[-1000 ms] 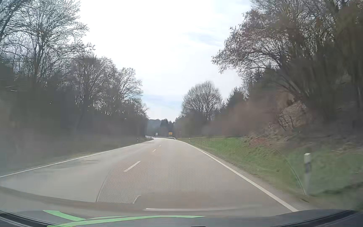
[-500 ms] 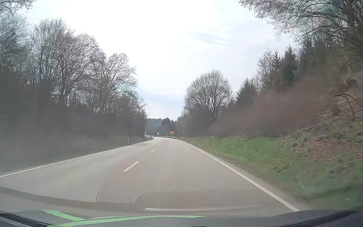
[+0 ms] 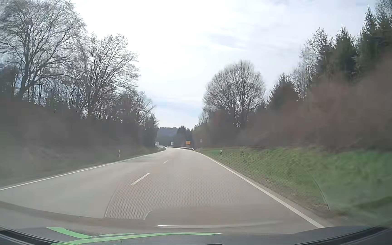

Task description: Follow the waypoints while adhering to traffic rules and regulations

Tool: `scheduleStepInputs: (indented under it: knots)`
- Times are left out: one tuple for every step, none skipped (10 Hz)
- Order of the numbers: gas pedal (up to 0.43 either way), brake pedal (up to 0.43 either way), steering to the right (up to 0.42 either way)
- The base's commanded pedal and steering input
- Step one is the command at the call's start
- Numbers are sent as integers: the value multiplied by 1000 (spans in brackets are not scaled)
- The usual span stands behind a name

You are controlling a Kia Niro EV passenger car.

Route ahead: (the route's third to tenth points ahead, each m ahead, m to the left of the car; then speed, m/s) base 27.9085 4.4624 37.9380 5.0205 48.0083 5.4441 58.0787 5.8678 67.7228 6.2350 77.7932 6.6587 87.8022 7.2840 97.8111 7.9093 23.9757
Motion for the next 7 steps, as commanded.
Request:
scheduleStepInputs:
  knots:
    - [150,0,-4]
    - [150,0,-4]
    - [150,0,-4]
    - [150,0,-4]
    - [150,0,-4]
    - [150,0,-4]
    - [150,0,-4]
